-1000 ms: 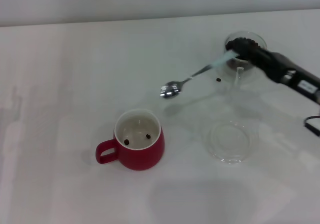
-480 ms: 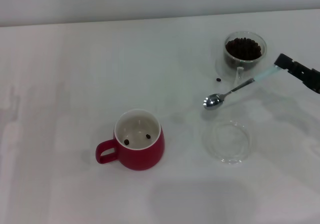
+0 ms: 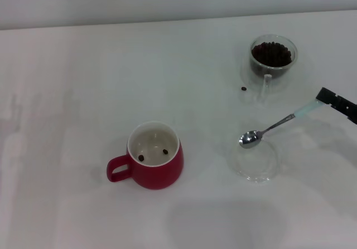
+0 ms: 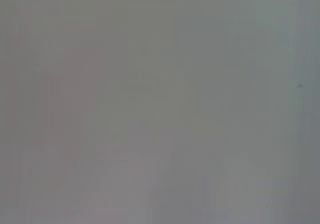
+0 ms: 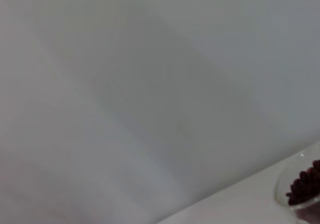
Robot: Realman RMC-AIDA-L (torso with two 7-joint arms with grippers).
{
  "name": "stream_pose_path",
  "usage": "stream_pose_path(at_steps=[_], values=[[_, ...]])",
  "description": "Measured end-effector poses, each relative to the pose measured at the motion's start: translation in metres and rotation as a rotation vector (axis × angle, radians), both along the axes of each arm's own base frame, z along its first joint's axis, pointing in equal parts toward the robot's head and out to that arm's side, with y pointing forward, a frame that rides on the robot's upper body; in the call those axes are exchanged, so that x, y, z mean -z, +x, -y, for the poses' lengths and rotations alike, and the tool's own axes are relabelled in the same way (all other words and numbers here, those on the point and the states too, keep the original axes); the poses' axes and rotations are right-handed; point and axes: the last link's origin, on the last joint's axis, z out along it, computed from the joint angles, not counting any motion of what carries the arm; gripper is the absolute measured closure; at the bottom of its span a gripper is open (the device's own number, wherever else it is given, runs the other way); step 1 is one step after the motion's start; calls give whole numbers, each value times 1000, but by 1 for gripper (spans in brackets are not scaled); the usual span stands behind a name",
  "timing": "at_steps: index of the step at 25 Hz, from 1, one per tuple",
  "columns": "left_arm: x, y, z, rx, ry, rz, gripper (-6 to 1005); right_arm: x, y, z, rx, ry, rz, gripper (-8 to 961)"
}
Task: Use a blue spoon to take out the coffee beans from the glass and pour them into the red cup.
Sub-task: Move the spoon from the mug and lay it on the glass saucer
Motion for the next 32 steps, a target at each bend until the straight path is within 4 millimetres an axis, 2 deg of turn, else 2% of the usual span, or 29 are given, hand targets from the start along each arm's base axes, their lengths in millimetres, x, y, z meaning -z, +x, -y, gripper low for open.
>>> stream_pose_path(at_steps=[9,32], values=[[-1,-1,0,-1,-1,-9,335,3,7,9,31,6,18,808],[-2,-1,-1,-1,4,-8,332,19,11,-1,58,-35,107,807]])
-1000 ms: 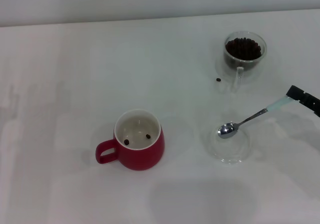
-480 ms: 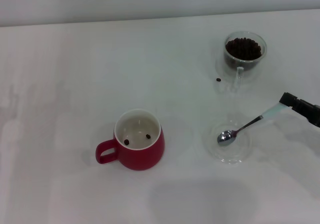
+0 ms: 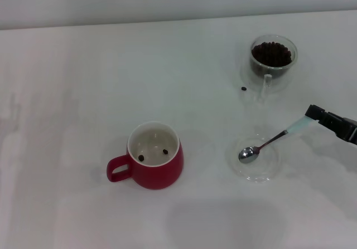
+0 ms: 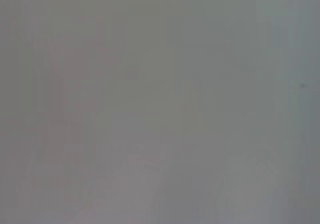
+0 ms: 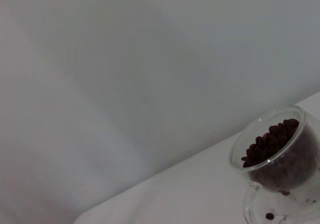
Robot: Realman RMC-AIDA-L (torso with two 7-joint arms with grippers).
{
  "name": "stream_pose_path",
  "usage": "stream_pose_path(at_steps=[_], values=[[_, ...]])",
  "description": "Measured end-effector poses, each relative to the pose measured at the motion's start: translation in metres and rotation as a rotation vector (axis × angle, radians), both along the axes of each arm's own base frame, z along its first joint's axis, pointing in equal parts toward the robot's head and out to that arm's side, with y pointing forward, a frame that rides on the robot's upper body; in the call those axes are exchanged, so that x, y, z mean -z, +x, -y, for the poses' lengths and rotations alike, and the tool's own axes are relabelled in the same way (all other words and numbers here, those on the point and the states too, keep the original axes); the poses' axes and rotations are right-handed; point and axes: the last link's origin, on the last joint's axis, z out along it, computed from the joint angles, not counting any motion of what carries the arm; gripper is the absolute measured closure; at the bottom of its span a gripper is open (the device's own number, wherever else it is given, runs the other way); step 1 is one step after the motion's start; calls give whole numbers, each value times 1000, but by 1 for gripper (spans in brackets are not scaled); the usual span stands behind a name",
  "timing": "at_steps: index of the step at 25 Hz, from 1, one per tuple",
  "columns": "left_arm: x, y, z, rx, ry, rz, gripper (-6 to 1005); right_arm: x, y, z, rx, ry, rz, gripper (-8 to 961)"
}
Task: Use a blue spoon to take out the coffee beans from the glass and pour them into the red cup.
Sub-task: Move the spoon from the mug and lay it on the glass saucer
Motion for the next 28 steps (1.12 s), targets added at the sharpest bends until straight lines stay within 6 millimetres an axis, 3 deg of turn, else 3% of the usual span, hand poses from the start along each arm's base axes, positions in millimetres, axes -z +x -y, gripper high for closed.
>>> stream_pose_path(at_steps=[28], values=[[4,3,-3,3,-12,7,330,10,2,0,-2,-76,44,802]])
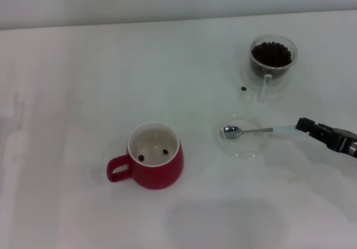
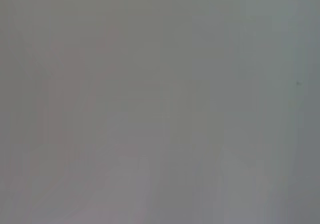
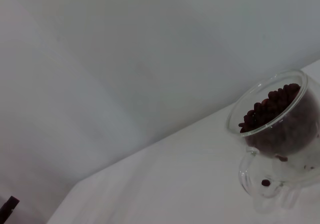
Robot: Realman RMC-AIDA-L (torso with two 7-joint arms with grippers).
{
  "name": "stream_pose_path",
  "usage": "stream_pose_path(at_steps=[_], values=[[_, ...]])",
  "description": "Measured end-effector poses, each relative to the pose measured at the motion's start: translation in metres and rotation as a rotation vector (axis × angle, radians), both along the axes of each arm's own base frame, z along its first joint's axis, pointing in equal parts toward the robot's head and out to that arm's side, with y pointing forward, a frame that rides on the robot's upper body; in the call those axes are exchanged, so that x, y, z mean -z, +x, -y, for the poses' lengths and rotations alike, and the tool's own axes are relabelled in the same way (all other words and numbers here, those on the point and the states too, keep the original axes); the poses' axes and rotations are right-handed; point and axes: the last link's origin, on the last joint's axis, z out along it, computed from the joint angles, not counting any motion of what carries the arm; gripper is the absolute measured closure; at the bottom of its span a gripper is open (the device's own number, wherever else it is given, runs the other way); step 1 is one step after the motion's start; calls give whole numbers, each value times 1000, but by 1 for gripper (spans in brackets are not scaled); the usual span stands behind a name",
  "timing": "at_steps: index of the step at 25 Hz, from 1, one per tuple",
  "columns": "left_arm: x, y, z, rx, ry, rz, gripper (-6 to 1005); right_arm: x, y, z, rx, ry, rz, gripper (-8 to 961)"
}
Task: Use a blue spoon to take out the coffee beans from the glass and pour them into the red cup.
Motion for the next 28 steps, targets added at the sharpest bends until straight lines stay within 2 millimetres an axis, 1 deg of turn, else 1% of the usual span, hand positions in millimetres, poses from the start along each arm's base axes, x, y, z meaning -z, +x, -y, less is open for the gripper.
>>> stream_pose_path(at_steps=[8,13,17,21,22,24,26,28], values=[[0,0,0,-1,1,2,329,-1,1,0,-5,-9,8,787],[0,1,-1,0,2,3,328,-3,2,0,0,-1,12,716],[0,0,-1,-1,3,4,328,-10,4,-3,1,48,23,610],[0,1,-1,-1,4,5,327,-24,7,-8,4,175,43,515],[0,1,-1,0,4,5,327,-33,8,-15,1,258,63,475],[0,1,-2,1,4,5,327,-36,7,-18,-7,292,78,396],[0,2,-2,3,4,5,327,-43,6,-27,-24,381,125,317],[0,3,-4,6,5,5,327,-48,6,-37,-23,463,203,273]])
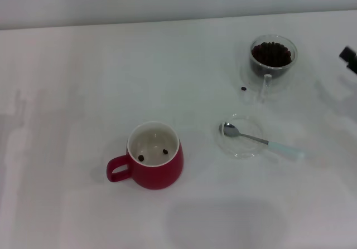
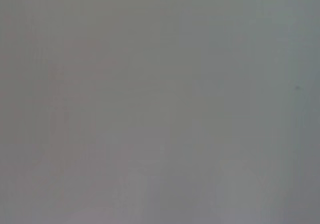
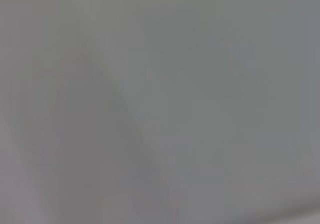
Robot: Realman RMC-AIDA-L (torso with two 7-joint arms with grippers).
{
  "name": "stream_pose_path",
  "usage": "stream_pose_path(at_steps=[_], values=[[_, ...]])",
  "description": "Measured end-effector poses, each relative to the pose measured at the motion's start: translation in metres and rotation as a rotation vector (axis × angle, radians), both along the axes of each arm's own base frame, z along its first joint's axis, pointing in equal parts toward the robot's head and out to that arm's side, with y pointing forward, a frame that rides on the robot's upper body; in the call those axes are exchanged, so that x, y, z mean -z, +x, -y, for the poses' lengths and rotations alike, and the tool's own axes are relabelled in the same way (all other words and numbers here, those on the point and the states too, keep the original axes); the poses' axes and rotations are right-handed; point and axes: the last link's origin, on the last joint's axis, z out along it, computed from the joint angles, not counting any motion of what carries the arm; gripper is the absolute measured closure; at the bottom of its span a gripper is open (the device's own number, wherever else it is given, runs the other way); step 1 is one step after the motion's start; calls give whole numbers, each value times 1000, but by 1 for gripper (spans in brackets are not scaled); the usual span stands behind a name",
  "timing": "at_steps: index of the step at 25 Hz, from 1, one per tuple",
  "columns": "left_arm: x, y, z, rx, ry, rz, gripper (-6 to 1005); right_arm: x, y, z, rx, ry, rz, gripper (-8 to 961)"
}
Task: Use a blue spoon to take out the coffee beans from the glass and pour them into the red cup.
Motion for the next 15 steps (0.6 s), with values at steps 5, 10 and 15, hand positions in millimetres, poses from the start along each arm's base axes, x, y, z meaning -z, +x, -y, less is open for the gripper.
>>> stream_pose_path(at_steps=[5,10,15], values=[[0,1,-1,4,0,-1,326,-2,2,-21,39,174,271,163],[0,1,-1,1,-1,0,326,0,-1,-34,34,265,464,75],[1,-1,2,-1,-5,-1,325,-5,-3,-40,47,340,550,74]])
